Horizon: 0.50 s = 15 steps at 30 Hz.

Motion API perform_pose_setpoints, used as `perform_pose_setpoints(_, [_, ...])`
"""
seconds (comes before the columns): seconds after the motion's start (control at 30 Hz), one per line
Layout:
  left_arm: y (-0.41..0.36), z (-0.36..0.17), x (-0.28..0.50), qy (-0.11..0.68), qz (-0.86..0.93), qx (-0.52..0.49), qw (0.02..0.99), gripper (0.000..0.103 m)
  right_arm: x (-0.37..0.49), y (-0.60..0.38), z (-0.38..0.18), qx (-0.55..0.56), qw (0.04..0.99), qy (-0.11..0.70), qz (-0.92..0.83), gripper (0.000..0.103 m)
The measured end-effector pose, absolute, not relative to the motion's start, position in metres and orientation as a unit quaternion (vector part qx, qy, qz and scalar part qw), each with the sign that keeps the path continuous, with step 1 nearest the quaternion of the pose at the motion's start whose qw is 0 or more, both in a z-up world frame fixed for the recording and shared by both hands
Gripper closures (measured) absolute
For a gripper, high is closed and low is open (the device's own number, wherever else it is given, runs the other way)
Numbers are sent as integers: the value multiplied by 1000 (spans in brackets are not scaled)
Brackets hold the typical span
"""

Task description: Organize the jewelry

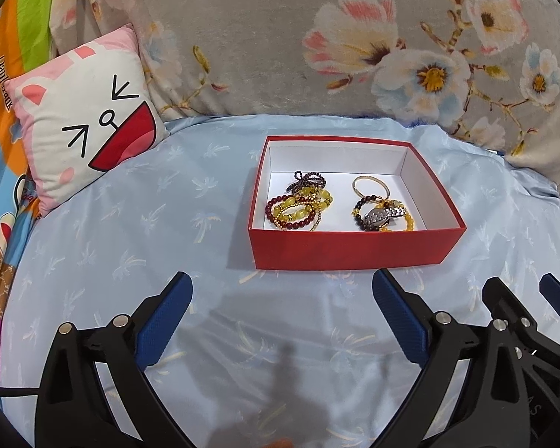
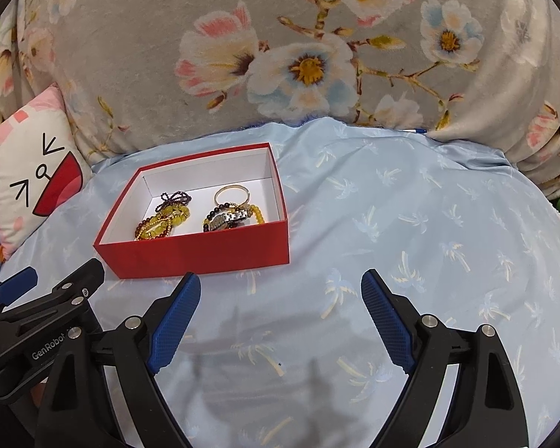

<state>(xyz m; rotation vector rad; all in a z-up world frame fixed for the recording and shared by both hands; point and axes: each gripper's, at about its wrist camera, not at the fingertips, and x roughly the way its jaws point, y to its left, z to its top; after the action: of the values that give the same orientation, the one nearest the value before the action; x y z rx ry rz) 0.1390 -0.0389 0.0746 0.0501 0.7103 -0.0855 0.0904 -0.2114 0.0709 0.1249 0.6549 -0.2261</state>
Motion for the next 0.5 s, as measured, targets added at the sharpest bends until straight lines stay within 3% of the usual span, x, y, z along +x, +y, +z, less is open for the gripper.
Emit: perform_pose_setpoints(0.5, [-36, 73, 134, 343, -36, 24, 938, 10, 84, -209, 64, 56, 939, 322, -111, 19])
